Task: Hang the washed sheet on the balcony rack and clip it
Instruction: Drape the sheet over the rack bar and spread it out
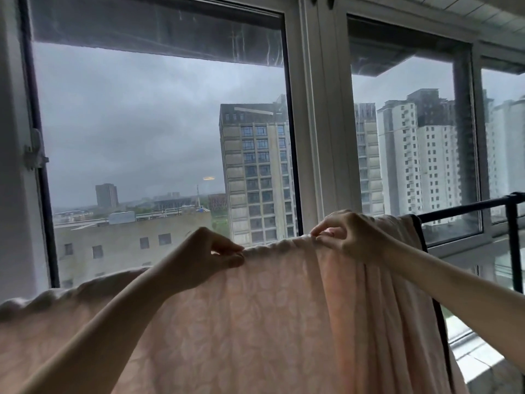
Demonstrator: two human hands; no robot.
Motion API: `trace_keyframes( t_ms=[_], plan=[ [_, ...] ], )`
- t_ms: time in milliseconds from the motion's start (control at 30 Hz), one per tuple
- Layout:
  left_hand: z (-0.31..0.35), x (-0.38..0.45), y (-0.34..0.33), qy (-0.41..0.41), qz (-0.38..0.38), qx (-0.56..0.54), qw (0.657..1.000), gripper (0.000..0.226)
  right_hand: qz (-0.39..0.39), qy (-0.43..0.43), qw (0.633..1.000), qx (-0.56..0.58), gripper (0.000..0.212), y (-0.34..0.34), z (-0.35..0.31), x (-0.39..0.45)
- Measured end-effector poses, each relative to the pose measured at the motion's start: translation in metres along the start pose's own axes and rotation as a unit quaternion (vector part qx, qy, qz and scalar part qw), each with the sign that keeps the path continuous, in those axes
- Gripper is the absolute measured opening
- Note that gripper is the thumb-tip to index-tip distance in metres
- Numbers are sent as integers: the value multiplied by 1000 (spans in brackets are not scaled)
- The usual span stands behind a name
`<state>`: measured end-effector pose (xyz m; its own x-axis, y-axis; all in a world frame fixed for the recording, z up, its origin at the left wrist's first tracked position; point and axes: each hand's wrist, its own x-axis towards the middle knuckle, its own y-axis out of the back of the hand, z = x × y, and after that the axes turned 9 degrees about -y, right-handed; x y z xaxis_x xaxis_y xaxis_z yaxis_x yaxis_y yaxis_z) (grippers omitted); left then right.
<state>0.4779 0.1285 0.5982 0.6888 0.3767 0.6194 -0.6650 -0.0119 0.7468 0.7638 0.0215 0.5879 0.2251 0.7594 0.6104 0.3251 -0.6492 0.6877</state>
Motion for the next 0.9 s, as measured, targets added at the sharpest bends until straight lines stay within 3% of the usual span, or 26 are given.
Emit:
trace_keyframes(
  t_ms=[133, 267, 400, 500, 600, 667, 767, 900],
  plan=[
    [-4, 3, 1, 10, -4, -25, 1000, 19, 50, 30, 998, -27, 6, -6, -7, -1],
    [-7, 6, 2, 32, -6, -81, 996, 8, 94, 35, 991, -89, 9, -6, -15, 20],
    [-8, 8, 1, 53, 16, -95, 994, 9, 187, -19, 982, -12, 10, -8, -28, 48],
    [-7, 8, 4, 82, 29, -83, 993, 20, 70, -9, 997, -31, 8, -24, -33, 53],
    [-11, 9, 4, 123, 64, -49, 989, 20, -77, -53, 992, -85, 31, -24, -30, 49],
    [-11, 9, 4, 150, 72, -28, 986, 24, -92, -78, 989, -85, 42, -16, -24, 48],
    [-10, 12, 2, 177, 64, -8, 982, 32, -122, -67, 986, -87, 38, -2, -12, 41],
    [2, 6, -9, 90, 29, 132, 987, 36, -112, -32, 989, -88, 22, 22, 8, 30]
  ],
)
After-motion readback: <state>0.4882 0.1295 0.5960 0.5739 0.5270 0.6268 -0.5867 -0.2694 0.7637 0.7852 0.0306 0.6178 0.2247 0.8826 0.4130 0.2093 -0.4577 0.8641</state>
